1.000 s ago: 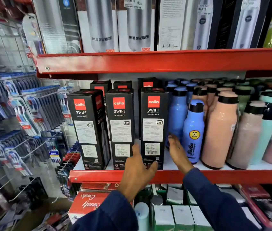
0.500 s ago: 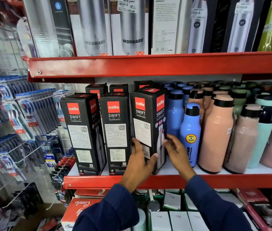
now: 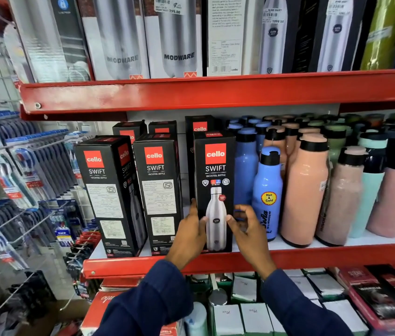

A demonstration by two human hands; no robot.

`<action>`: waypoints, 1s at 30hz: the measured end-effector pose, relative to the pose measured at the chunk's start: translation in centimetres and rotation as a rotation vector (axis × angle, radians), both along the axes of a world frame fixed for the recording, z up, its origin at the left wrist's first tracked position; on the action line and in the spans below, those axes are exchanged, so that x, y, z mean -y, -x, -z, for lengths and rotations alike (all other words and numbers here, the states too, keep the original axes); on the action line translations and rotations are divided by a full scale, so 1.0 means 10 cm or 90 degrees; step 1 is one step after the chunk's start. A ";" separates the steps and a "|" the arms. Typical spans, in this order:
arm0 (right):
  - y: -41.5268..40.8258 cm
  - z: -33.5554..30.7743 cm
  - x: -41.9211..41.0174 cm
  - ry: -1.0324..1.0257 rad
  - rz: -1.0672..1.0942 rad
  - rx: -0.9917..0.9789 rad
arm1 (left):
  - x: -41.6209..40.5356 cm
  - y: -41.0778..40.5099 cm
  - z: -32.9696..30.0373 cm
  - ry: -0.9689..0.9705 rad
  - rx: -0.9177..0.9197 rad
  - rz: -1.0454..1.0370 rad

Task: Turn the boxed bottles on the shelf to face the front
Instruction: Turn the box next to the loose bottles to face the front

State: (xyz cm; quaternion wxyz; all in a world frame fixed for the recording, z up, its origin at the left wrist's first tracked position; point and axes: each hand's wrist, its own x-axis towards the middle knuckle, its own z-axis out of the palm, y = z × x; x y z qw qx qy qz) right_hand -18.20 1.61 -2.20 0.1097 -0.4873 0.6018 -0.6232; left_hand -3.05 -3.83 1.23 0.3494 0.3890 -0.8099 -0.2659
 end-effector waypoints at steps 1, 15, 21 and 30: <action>-0.01 0.00 -0.01 0.000 -0.002 0.004 | 0.00 -0.01 0.00 -0.004 0.001 -0.008; -0.74 -0.15 -0.28 0.069 -0.030 0.084 | -0.35 -1.07 -0.24 0.149 -0.040 -0.269; -1.25 -0.15 -0.04 -0.076 -0.090 -0.068 | -0.17 -1.06 -0.18 0.087 0.030 -0.304; -1.35 -0.20 0.08 -0.050 -0.052 -0.059 | -0.08 -0.92 -0.14 0.020 -0.107 -0.250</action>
